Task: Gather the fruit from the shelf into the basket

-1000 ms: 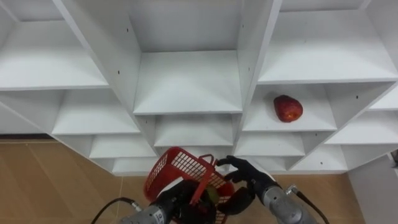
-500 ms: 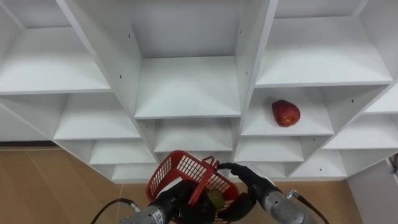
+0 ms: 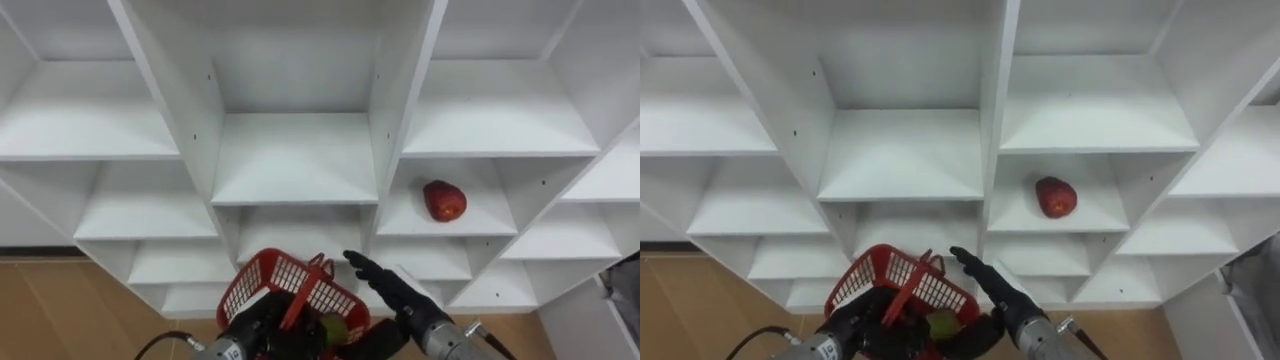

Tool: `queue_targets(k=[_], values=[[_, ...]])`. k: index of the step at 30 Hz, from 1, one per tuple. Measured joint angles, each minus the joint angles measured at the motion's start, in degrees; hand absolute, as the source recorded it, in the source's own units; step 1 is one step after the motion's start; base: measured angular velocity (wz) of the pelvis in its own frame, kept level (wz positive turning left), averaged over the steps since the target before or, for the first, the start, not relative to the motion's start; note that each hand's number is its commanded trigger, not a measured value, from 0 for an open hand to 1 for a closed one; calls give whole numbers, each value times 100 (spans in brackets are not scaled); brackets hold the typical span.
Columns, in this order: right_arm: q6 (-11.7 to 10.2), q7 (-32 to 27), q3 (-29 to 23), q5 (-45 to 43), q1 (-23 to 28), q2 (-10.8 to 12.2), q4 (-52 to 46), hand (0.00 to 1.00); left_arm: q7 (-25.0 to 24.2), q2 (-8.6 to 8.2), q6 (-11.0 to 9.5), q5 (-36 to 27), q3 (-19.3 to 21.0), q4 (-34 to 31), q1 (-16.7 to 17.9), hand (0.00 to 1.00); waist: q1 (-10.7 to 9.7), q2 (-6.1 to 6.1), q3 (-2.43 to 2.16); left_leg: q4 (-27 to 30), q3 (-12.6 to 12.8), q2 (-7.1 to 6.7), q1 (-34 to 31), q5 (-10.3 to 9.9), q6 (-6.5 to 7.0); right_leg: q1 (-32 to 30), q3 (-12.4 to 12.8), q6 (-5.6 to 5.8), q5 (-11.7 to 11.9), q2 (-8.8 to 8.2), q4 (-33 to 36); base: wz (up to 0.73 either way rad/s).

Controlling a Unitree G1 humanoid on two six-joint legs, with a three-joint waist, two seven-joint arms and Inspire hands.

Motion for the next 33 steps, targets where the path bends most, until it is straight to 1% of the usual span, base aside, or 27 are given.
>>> queue_targets(k=[1, 5, 7, 9, 11, 13, 16, 20, 23, 28, 30, 33], values=[[-2, 4, -54, 1, 18, -22, -113, 0, 62, 17, 4, -1, 2, 0, 5, 100, -16, 0, 6, -23, 3, 0, 35, 0, 0, 24, 3, 0, 0, 2, -5, -3], [0, 7, -148, 0, 66, -48, -317, 0, 259, 22, 11, 12, 16, -1, 75, 100, -27, -7, 8, -83, 64, 8, 189, -8, -5, 155, 72, 5, 3, 28, -77, -7], [1, 6, -174, 0, 66, -47, -347, 0, 322, 22, 15, 11, 38, -1, 85, 100, -18, -15, 10, -84, 122, 25, 226, -29, -11, 172, 136, 6, 6, 50, -89, -14], [1, 5, -174, 0, 67, -37, -361, 0, 349, 19, 28, 7, 154, -1, 114, 100, -30, -30, 21, -86, 131, 36, 282, -42, -19, 230, 145, 4, 7, 62, -107, -9], [1, 1, -200, 0, 72, -35, -361, 0, 404, 20, 39, -24, 258, -1, 118, 100, -94, -48, 19, -86, 141, 50, 323, -59, -28, 286, 160, -4, 14, 75, -159, 0], [0, -10, -276, 0, 117, -25, -361, 0, 479, 20, 39, -75, 256, 0, 125, 100, -107, -47, 22, -95, 153, 54, 387, -63, -34, 352, 175, -7, 19, 79, -195, -6], [0, -65, -367, 28, 174, -19, -356, 0, 579, 23, 39, -160, 257, 27, 134, 100, -110, -49, 25, -108, 205, 72, 465, -73, -47, 399, 262, -10, 19, 84, -196, -14], [-1, -221, -479, 180, 197, 15, -357, 0, 669, 20, 39, -161, 254, 35, 170, 100, -208, -48, 25, -110, 225, 83, 528, -90, -59, 451, 287, -14, 21, 92, -221, -4], [-1, -368, -588, 190, 207, 53, -356, 0, 740, 22, 39, -161, 253, 47, 203, 100, -258, -43, 23, -152, 268, 86, 593, -91, -59, 471, 303, -14, 21, 129, -200, -5], [-5, -562, -618, 453, 262, 65, -356, 0, 759, 23, 39, -161, 253, 51, 227, 100, -263, -38, 27, -173, 279, 101, 692, -112, -65, 535, 314, -20, 26, 146, -200, -4], [-6, -619, -648, 477, 315, 86, -330, 0, 759, 24, 40, -157, 259, 62, 260, 100, -273, -28, 19, -172, 279, 108, 714, -127, -71, 554, 317, -21, 25, 155, -199, 0], [-6, -766, -844, 477, 405, 96, -332, 0, 756, 18, 40, -152, 359, 37, 324, 100, -270, -7, 11, -171, 285, 111, 715, -127, -72, 550, 312, -23, 27, 157, -197, 0]])
